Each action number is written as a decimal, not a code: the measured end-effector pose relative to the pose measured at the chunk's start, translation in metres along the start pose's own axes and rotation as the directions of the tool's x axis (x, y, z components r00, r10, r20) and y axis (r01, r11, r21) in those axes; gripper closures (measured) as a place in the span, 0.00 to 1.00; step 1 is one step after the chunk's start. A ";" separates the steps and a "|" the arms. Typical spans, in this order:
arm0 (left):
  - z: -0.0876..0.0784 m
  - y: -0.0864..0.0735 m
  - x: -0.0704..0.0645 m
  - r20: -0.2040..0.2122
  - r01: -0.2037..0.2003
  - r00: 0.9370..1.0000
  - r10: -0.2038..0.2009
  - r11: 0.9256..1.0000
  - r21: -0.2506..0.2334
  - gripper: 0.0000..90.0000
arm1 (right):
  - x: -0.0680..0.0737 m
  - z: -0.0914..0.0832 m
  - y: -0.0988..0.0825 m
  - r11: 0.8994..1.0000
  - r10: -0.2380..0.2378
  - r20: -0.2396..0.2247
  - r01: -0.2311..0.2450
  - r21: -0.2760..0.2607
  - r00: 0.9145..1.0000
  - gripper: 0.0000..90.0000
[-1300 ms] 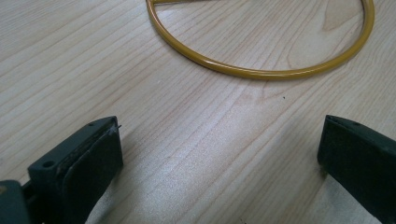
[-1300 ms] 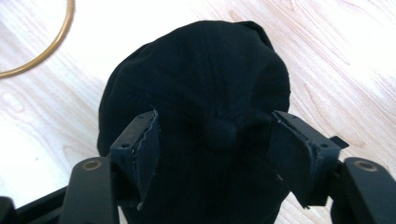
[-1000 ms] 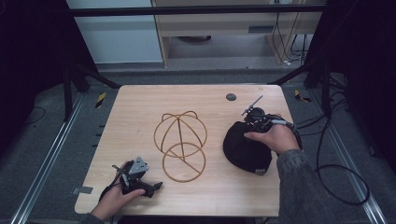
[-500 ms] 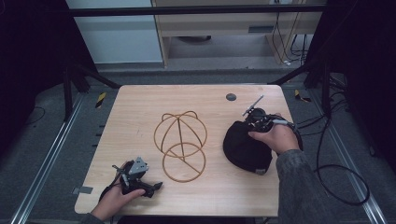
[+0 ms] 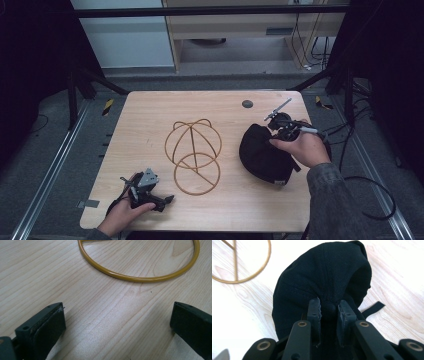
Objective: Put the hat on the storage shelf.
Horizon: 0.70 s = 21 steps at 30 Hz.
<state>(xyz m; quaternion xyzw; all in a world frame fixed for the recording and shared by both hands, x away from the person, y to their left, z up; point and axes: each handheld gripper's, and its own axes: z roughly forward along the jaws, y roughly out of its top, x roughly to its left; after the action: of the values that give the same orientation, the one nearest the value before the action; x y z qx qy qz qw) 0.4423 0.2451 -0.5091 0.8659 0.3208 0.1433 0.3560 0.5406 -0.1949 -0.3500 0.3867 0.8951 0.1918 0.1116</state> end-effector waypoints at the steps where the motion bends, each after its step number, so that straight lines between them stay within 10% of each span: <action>1: 0.000 0.000 0.000 0.000 0.000 1.000 0.000 1.000 0.000 0.00 | 0.001 -0.003 0.000 1.000 0.001 -0.002 -0.001 -0.008 1.000 0.84; 21: 0.000 0.000 0.000 0.002 -0.002 1.000 0.002 1.000 0.000 0.00 | 0.012 -0.043 -0.008 0.991 0.003 -0.001 -0.003 -0.135 1.000 0.84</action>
<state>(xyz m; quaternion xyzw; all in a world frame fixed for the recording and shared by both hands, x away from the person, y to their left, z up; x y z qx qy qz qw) 0.4425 0.2452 -0.5091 0.8663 0.3197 0.1430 0.3561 0.5124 -0.2015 -0.3154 0.3797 0.8795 0.2523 0.1367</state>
